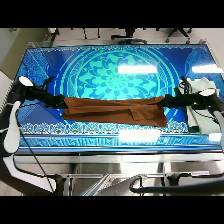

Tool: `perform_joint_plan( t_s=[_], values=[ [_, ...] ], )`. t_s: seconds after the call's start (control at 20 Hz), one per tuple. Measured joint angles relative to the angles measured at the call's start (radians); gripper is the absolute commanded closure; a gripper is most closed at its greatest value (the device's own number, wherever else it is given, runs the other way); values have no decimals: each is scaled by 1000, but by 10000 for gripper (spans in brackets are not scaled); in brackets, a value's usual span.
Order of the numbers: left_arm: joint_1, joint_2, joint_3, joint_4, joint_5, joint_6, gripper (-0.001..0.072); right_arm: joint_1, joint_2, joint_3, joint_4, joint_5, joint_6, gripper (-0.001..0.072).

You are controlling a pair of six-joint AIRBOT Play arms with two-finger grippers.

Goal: Fold the shirts.

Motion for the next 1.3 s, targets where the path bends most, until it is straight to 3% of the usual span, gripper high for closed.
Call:
perform_joint_plan(
  t_s=[0.15, 0.2, 0.25, 0.3, 0.35, 0.45, 0.65, 0.9, 0.95, 1.0, 1.1, 1.2, 1.25, 1.3],
  values=[
    [-11, -100, 77, -8, -26, -3, 686, 2, -83, 29, 6, -13, -37, 685],
    [-13, -122, 95, -10, -35, -5, 684, 2, -98, 34, 8, -15, -47, 596],
    [-14, -138, 110, -11, -47, -11, 595, 2, -108, 40, 8, -17, -55, 379],
    [-15, -150, 125, -11, -56, -11, 283, 2, -114, 50, 8, -18, -63, 300],
    [-16, -159, 143, -11, -69, -16, 82, -2, -114, 62, 5, -11, -69, 294],
    [-15, -169, 189, -12, -98, -29, 73, -22, -99, 86, -16, 13, -69, 48],
    [2, -163, 271, -15, -164, -56, 73, -74, -74, 101, -88, 82, -14, 41],
    [51, -101, 299, -15, -204, -90, 74, -74, -114, 66, -97, 127, 14, 55],
    [61, -84, 302, -16, -206, -95, 74, -69, -131, 63, -90, 134, 16, 127],
    [69, -68, 303, -17, -207, -98, 81, -63, -146, 61, -83, 135, 18, 273],
    [78, -35, 304, -21, -207, -101, 329, -53, -182, 58, -67, 139, 18, 517],
    [76, -9, 306, -25, -203, -105, 627, -47, -209, 56, -43, 138, -2, 676],
    [69, 0, 306, -31, -198, -105, 691, -45, -216, 56, -32, 138, -16, 690],
    [58, 9, 306, -50, -198, -105, 691, -43, -219, 56, -19, 138, -28, 691]
  ],
)
